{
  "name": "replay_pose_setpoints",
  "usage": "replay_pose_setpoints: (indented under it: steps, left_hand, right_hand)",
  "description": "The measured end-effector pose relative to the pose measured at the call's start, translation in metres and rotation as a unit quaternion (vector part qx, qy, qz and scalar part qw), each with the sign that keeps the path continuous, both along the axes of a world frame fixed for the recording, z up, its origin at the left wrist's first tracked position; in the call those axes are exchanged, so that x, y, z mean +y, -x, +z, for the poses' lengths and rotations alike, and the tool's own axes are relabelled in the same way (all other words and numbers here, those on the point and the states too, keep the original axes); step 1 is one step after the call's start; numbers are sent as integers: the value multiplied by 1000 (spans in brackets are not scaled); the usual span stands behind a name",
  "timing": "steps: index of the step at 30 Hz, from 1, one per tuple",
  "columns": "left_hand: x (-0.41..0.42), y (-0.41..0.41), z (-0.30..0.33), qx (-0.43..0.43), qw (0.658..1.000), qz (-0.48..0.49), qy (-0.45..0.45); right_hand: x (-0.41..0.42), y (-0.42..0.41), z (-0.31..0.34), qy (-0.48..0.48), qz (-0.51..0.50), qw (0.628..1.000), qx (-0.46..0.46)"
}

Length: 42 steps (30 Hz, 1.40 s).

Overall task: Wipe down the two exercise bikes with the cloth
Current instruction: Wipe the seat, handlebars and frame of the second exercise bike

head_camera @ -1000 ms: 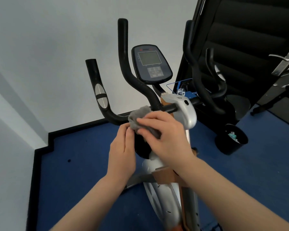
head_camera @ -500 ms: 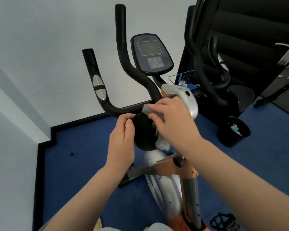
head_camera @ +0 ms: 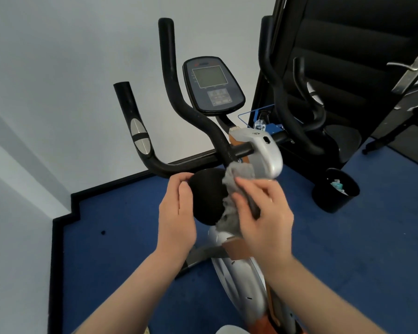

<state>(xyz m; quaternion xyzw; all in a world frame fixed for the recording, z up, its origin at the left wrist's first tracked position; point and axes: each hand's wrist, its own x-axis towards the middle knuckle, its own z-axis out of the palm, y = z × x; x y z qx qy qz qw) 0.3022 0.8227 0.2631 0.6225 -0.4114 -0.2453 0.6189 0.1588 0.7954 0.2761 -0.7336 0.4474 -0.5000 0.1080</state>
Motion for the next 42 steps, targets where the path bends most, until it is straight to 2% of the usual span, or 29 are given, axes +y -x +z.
replay_pose_setpoints:
  steps: [2,4,7,9,12,16,18,21,24,26,29,32,34,36,38,40,42]
  left_hand:
    - [-1,4,-1,6,1000,7,11]
    - [-1,5,-3,7,1000,10,22]
    - [-2,4,-2,4,1000,6,28]
    - [-2,4,-2,1,999,5,34]
    - [-2,7,-3,5,999,19,33]
    - [-3,9,-5,0,998,36,44]
    - [-3,10,-4,6,998,35,45]
    - [-2,11,-4,9,998,37,41]
    - [-1,12,-2,21,998,39,37]
    - [1,12,-1,21,998,35,37]
    - [3,10,0,0,999,17,42]
    - [6,7,1,-19,999,2,47]
    - [7,5,2,-41,999,1,36]
    - [8,3,4,-50,998,0,24]
    - [10,3,5,-60,998,5,11]
    - [8,3,8,-77,996,32,15]
    - [2,1,18,-114,990,68,42]
  right_hand:
    - [19,-2,-20,9,-21,999,-27]
    - [34,-10,-27,-27,-14,998,-63]
    - [28,-13,-11,-44,29,993,-108]
    - [17,-9,0,-30,-2,993,-118]
    - [25,-13,-4,-50,-1,998,-38]
    - [29,-11,2,-144,76,987,-2]
    - [10,-6,18,-101,98,990,32]
    - [-13,-18,36,0,34,993,114]
    - [-16,-53,39,-2,22,977,212]
    - [-11,-66,35,-6,58,973,224]
    - [0,-47,28,-16,111,981,160]
    - [4,-10,18,20,163,959,229]
    - [-3,6,20,67,153,951,260]
    - [-12,12,26,111,132,960,220]
    - [-23,17,34,109,85,984,116]
    - [-35,22,41,35,14,999,-20]
    - [-45,21,40,-60,-1,995,-85]
